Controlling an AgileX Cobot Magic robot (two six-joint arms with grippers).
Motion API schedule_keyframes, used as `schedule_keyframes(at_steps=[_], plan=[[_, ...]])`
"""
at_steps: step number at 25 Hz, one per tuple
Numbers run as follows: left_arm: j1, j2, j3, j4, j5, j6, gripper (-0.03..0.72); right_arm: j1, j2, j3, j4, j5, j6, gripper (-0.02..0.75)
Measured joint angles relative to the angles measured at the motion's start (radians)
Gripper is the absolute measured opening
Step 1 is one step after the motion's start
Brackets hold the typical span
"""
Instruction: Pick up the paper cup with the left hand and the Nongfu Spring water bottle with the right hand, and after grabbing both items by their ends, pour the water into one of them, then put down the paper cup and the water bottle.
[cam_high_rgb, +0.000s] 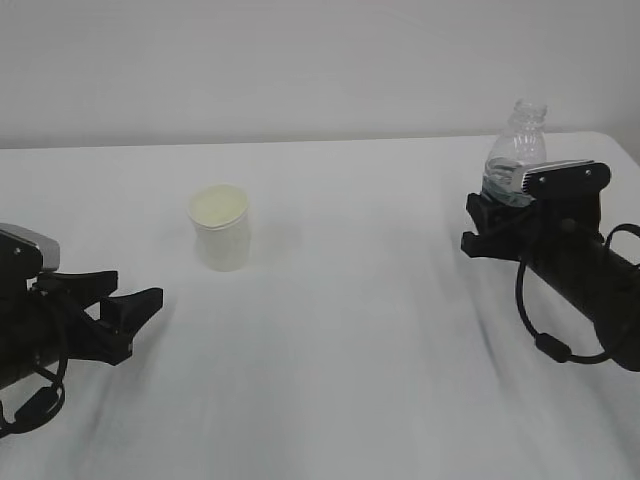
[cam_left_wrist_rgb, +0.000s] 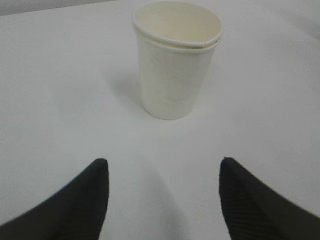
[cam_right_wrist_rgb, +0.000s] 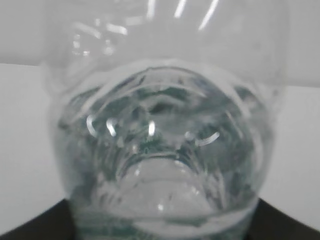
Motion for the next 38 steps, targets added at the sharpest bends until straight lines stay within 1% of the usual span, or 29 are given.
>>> schedule_keyframes(at_steps=[9,12,19,24,26,28,32,33,35,38], plan=[[0.0,0.0,0.0,0.0,0.0,0.0,0.494,0.0,-0.169,0.145,-0.002,0.0,-0.015,0.363],[0.0,0.0,0.0,0.018,0.0,0.0,0.494,0.0,-0.22,0.193,-0.028,0.0,-0.02,0.363],[0.0,0.0,0.0,0.042,0.0,0.0,0.494,0.0,-0.379,0.331,-0.139,0.0,-0.022,0.362],[0.0,0.008,-0.031,0.052,0.0,0.0,0.496,0.0,-0.471,0.402,-0.156,0.0,-0.022,0.362],[0.0,0.031,-0.059,0.069,0.0,0.0,0.509,0.0,-0.489,0.42,-0.169,0.0,-0.022,0.362],[0.0,0.058,-0.086,0.083,0.0,0.0,0.538,0.0,-0.495,0.431,-0.186,0.0,-0.022,0.362],[0.0,0.114,-0.13,0.109,0.0,0.0,0.64,0.0,-0.499,0.444,-0.199,0.0,-0.022,0.362],[0.0,0.126,-0.141,0.113,0.0,0.0,0.655,0.0,-0.501,0.444,-0.201,0.0,-0.022,0.362],[0.0,0.146,-0.166,0.115,0.0,0.0,0.671,0.0,-0.502,0.45,-0.212,0.0,-0.022,0.362],[0.0,0.176,-0.213,0.121,0.0,0.0,0.678,0.0,-0.502,0.449,-0.229,0.0,-0.021,0.362]])
